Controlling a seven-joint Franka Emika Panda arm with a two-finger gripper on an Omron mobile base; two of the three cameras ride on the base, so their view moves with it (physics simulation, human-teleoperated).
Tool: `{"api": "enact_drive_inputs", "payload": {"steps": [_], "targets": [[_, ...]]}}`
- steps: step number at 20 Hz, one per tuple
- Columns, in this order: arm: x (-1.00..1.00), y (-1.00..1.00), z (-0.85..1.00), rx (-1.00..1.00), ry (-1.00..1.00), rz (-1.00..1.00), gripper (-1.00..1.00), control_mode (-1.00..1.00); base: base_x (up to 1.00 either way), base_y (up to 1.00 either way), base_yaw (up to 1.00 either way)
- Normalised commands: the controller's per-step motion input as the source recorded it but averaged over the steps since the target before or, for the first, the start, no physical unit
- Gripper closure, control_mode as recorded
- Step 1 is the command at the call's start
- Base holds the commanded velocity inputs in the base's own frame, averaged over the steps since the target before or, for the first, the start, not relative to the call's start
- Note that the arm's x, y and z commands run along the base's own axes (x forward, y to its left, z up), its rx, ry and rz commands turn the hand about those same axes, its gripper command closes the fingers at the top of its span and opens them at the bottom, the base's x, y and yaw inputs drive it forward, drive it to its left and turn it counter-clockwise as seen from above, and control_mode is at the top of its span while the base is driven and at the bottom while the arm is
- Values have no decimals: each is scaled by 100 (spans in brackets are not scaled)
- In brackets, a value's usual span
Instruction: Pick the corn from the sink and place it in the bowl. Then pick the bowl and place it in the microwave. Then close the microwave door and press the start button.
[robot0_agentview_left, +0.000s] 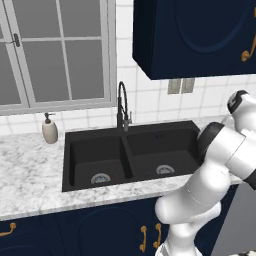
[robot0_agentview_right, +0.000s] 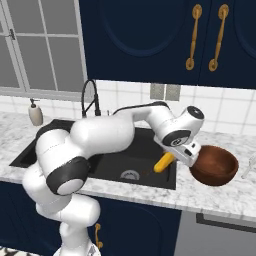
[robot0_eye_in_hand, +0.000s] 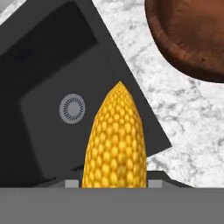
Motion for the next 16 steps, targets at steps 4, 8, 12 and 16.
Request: {"api": "enact_drive_inputs", "payload": {"steps": [4, 8, 12, 16], "targets": [[0, -81, 14, 0, -8, -20, 100, -100, 0, 0, 0], [4, -57, 22, 0, -15, -19, 100, -100, 0, 0, 0], [14, -45, 16, 0, -17, -21, 100, -100, 0, 0, 0], [24, -36, 9, 0, -14, -22, 100, -100, 0, 0, 0]]}}
